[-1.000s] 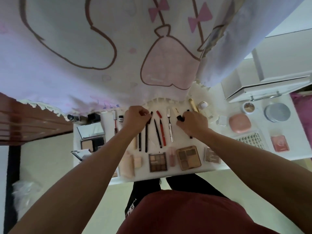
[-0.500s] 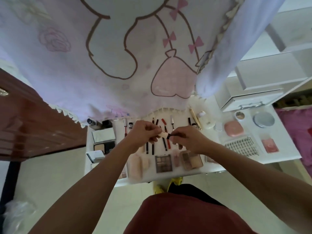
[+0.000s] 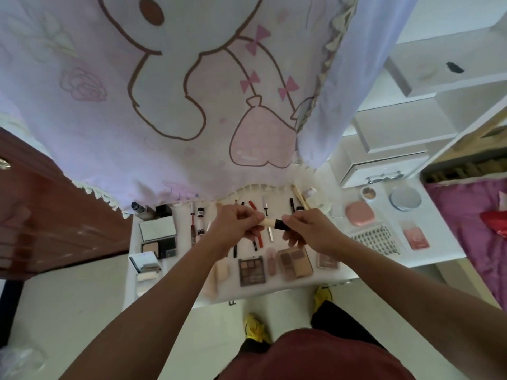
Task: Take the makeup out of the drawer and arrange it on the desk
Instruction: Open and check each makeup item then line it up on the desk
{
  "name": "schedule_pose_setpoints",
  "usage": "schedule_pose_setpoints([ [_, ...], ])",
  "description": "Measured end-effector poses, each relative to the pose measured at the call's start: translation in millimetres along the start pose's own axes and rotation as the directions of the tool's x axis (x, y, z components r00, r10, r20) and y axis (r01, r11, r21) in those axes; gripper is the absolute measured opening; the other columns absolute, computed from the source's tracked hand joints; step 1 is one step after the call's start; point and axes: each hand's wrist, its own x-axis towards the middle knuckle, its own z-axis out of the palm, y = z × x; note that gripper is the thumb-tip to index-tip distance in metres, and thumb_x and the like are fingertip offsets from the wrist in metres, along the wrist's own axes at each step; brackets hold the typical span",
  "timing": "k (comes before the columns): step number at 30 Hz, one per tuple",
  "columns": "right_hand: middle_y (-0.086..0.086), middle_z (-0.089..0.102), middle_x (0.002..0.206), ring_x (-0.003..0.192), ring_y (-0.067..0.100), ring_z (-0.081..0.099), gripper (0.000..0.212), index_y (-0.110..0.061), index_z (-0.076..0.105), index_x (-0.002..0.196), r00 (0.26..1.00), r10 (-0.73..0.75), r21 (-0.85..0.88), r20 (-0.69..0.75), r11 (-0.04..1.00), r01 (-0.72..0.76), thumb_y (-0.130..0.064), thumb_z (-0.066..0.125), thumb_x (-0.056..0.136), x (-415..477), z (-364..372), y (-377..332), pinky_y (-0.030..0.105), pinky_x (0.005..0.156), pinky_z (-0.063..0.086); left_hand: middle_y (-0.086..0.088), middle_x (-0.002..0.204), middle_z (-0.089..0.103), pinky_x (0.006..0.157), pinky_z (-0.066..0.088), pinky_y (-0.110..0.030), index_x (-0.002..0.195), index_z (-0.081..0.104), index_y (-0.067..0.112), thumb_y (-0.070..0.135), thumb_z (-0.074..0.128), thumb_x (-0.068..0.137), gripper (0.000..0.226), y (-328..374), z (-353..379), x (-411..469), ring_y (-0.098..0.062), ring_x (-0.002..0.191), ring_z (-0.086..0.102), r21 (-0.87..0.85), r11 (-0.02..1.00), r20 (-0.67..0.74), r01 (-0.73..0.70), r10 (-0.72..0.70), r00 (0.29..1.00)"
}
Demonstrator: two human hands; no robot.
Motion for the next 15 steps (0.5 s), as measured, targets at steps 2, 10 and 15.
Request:
schedule_pose_setpoints([
  [2, 0.009, 0.071, 0.077, 0.064, 0.014, 0.065, 0.013, -0.006, 0.07, 0.093, 1.0, -0.019, 0.013, 0.001, 1.0, 0.019, -0.015, 0.061, 0.096, 3, -15, -1, 0.025, 0.057, 0.052, -0.014, 0.076, 0.071, 0.057, 0.053, -0.023, 0.095, 0.07, -0.001, 0.01, 0.068, 0.088, 0.013, 6, 9, 5, -0.016, 0.062, 0.064, 0.019, 1.0, -0.007, 0.005, -0.005, 1.0],
  [10, 0.008, 0.073, 0.077, 0.061, 0.015, 0.065, 0.02, -0.009, 0.067, 0.091, 0.985, 0.053, 0.026, 0.164, 0.998, -0.058, -0.025, 0.057, 0.099, 33, -81, -6, 0.023, 0.051, 0.048, -0.014, 0.079, 0.071, 0.062, 0.055, -0.025, 0.092, 0.069, 0.002, 0.009, 0.066, 0.089, 0.008, 29, 58, 28, -0.015, 0.062, 0.063, -0.041, 0.999, -0.11, 0.008, -0.013, 0.994],
  [15, 0.005, 0.069, 0.077, 0.067, 0.013, 0.064, 0.013, -0.006, 0.068, 0.101, 0.98, 0.001, -0.039, 0.2, 0.999, 0.006, -0.008, 0.07, 0.089, 50, -104, 0, 0.022, 0.056, 0.05, -0.01, 0.074, 0.072, 0.058, 0.054, -0.023, 0.091, 0.07, 0.002, 0.008, 0.067, 0.088, 0.008, 25, 82, 32, -0.014, 0.06, 0.063, -0.112, 0.993, -0.208, 0.042, -0.064, 0.976],
])
